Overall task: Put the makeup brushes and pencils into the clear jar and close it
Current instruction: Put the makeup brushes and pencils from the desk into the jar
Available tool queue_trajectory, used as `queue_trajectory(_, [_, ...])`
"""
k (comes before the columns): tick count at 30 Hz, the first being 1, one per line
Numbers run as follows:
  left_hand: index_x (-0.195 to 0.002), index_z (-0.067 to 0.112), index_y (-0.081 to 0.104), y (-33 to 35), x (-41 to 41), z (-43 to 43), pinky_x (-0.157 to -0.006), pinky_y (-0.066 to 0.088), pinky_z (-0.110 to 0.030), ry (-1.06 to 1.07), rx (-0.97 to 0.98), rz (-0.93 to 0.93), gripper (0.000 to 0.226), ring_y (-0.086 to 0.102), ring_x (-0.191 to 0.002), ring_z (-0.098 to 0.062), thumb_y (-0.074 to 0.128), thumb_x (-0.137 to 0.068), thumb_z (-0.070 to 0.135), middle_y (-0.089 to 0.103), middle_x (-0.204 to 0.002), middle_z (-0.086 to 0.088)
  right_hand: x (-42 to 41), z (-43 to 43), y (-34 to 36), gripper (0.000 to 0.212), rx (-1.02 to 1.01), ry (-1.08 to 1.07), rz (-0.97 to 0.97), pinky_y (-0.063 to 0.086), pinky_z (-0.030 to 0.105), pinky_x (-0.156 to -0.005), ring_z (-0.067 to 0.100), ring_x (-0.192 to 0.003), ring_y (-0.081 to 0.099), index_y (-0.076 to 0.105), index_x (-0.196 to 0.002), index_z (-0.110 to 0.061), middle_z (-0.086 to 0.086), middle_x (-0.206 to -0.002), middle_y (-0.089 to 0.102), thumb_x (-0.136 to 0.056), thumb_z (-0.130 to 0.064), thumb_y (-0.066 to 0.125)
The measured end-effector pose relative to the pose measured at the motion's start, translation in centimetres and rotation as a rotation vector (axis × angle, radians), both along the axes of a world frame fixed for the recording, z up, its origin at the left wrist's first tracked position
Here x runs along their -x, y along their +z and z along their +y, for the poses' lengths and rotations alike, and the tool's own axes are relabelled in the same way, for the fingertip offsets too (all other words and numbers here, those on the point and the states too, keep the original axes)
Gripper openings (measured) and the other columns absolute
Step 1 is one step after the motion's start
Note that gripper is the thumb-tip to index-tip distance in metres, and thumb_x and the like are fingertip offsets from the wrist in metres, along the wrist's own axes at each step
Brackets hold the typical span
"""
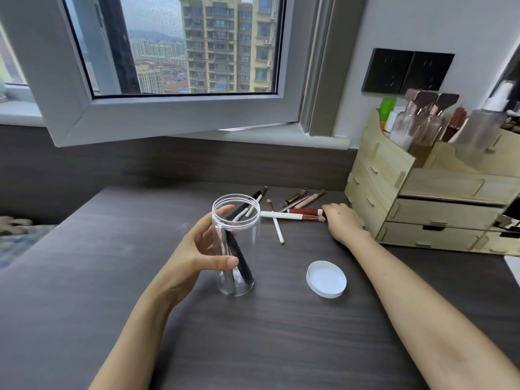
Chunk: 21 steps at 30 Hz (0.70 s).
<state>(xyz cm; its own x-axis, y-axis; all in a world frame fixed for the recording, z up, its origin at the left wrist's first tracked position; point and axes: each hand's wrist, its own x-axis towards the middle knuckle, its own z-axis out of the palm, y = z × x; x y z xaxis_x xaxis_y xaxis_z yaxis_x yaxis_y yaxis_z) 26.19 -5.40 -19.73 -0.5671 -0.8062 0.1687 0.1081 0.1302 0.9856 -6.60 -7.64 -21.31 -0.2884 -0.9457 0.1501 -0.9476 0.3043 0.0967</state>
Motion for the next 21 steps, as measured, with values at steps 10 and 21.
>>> queue_trajectory(10, [-0.116, 0.047, 0.059, 0.1, 0.1, 0.0, -0.093, 0.045, -0.028, -0.001, -0.003, -0.007, 0.083, 0.06, -0.116, -0.008, 0.081, -0.042, 0.017, 0.068, -0.12, 0.015, -0.3, 1.7, 1.6, 0.021, 0.35, 0.074, -0.241, 0.041, 0.039, -0.082, 0.037, -0.104, 0.053, 0.057, -0.111, 0.001, 0.022, -0.111, 0.06, -0.093, -0.002, 0.046])
queue_trajectory(21, [-0.123, 0.039, 0.055, 0.1, 0.0, 0.0, -0.097, 0.046, -0.026, -0.003, 0.005, -0.014, 0.085, 0.059, -0.118, -0.007, 0.082, -0.044, 0.018, 0.066, -0.124, 0.013, -10.3, 9.9, 14.9, 0.029, 0.388, 0.734, 0.162, 0.051, 0.041, -0.066, 0.03, -0.083, 0.056, 0.066, -0.104, -0.007, 0.012, -0.09, 0.062, -0.078, 0.007, 0.062])
